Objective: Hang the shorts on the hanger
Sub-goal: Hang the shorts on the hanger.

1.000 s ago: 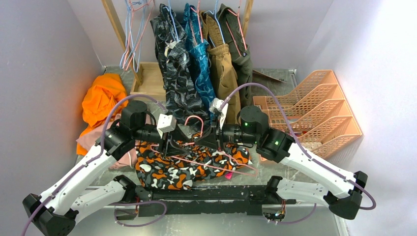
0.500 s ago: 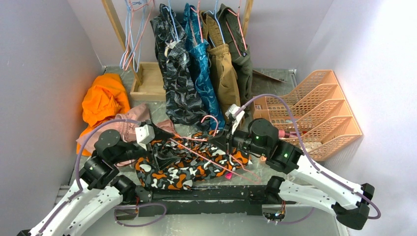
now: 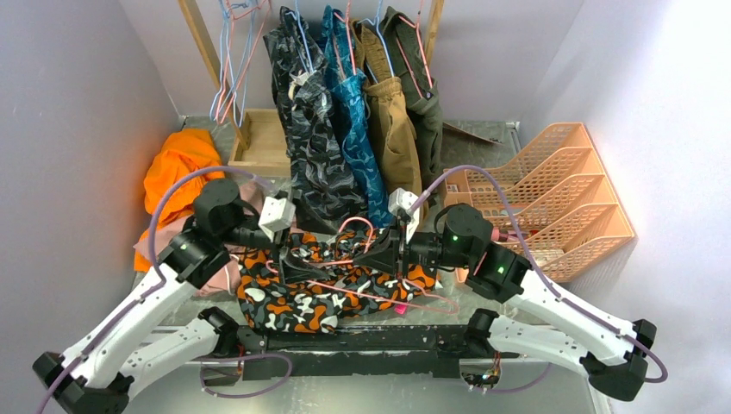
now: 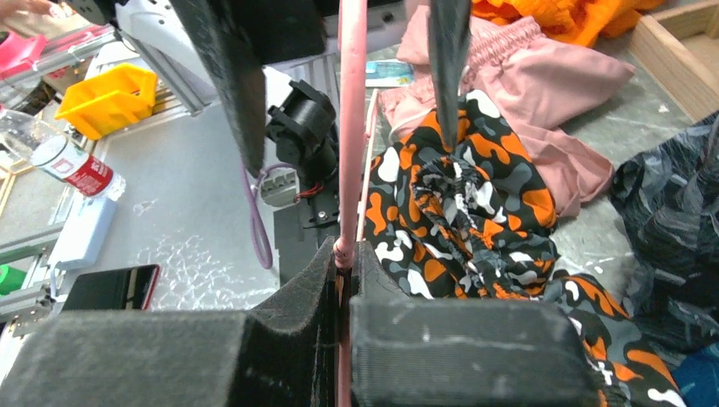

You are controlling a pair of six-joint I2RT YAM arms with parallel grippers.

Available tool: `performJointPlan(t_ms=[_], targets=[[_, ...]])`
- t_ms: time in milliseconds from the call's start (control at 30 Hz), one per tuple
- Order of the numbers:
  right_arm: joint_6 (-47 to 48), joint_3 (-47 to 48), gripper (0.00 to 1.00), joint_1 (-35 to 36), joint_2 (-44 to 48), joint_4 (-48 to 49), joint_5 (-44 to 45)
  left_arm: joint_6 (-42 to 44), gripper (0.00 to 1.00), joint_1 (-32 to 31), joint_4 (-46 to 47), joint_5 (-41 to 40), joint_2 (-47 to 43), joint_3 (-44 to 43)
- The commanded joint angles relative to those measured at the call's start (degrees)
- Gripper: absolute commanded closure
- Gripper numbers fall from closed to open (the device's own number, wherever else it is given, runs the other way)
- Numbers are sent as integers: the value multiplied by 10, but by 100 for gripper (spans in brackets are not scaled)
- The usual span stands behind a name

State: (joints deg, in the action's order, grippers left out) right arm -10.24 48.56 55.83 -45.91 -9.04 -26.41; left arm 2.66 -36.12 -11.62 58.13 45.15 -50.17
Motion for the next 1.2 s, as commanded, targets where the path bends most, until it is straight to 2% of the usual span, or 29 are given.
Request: performJointPlan(t_ms=[0, 100, 267, 367, 400, 467, 500, 533, 667, 733, 800, 833, 933, 1167], targets=[[-2, 22, 100, 0, -4, 42, -31, 33, 5, -6, 15, 91, 30, -5], [3, 30, 100, 0, -12, 49, -31, 34, 12, -10, 17, 97, 39, -3], [9, 43, 100, 0, -30, 59, -36, 71, 40, -13, -43, 94, 70, -30], [13, 49, 100, 0, -36, 61, -35, 71, 54, -14, -61, 73, 85, -35], [15, 51, 100, 0, -38, 60, -34, 71, 59, -14, -62, 70, 88, -34], [23, 59, 100, 0, -40, 52, -31, 68, 79, -15, -62, 57, 91, -32], [26, 63, 100, 0, -42, 45, -31, 68, 82, -15, -63, 51, 92, -32], [29, 68, 100, 0, -43, 37, -30, 70, 91, -15, -64, 45, 92, -33], [22, 85, 100, 0, -54, -21, -27, 77, 93, -16, -64, 23, 83, -36], [25, 116, 80, 0, -71, -68, -39, 78, 93, -16, -57, 21, 76, -35], [27, 125, 68, 0, -84, -95, -52, 78, 93, -16, -51, 22, 72, -34], [26, 124, 66, 0, -86, -99, -56, 79, 93, -16, -50, 24, 71, -34], [16, 115, 65, 0, -79, -89, -58, 84, 93, -15, -53, 33, 75, -37], [7, 116, 81, -1, -86, -77, -52, 88, 93, -16, -60, 41, 81, -48]])
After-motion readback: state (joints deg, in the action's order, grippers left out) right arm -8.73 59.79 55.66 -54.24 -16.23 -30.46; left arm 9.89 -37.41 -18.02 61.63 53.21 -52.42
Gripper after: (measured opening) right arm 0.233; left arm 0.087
